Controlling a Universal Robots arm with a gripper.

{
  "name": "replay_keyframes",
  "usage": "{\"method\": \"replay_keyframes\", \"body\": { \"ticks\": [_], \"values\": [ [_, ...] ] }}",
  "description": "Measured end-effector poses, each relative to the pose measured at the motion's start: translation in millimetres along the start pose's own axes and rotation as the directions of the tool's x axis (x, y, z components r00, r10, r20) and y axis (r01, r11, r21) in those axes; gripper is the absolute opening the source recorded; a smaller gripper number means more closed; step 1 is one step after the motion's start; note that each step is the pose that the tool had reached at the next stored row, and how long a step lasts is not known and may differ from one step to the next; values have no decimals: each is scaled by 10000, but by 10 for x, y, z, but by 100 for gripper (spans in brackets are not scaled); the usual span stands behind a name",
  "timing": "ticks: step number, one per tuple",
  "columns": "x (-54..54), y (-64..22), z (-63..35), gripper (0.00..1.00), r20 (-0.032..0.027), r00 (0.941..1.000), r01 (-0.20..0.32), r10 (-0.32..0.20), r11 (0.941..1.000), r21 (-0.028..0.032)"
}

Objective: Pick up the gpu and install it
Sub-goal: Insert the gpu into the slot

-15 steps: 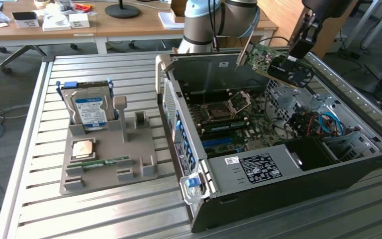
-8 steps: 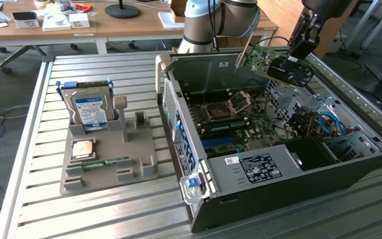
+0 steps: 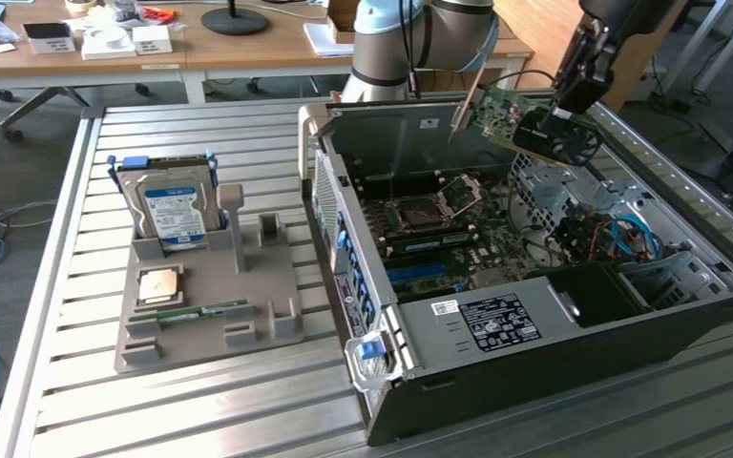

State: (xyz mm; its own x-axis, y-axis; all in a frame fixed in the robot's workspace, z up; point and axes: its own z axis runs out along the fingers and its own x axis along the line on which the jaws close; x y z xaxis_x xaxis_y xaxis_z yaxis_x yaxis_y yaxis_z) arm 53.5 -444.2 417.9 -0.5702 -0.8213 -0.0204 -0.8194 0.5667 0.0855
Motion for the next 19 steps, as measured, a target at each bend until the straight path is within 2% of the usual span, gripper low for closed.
{"method": "replay_keyframes", "body": {
  "ticks": [5, 10, 14, 19],
  "values": [
    [-1, 1, 2, 27, -53, 9981, 616, -616, 9981, -14],
    [-3, 2, 6, 27, -112, 9912, 1322, -1322, 9912, -34],
    [-3, 2, 9, 27, -161, 9811, 1929, -1930, 9812, -56],
    [-4, 2, 12, 27, -226, 9619, 2722, -2724, 9622, -88]
  ]
}}
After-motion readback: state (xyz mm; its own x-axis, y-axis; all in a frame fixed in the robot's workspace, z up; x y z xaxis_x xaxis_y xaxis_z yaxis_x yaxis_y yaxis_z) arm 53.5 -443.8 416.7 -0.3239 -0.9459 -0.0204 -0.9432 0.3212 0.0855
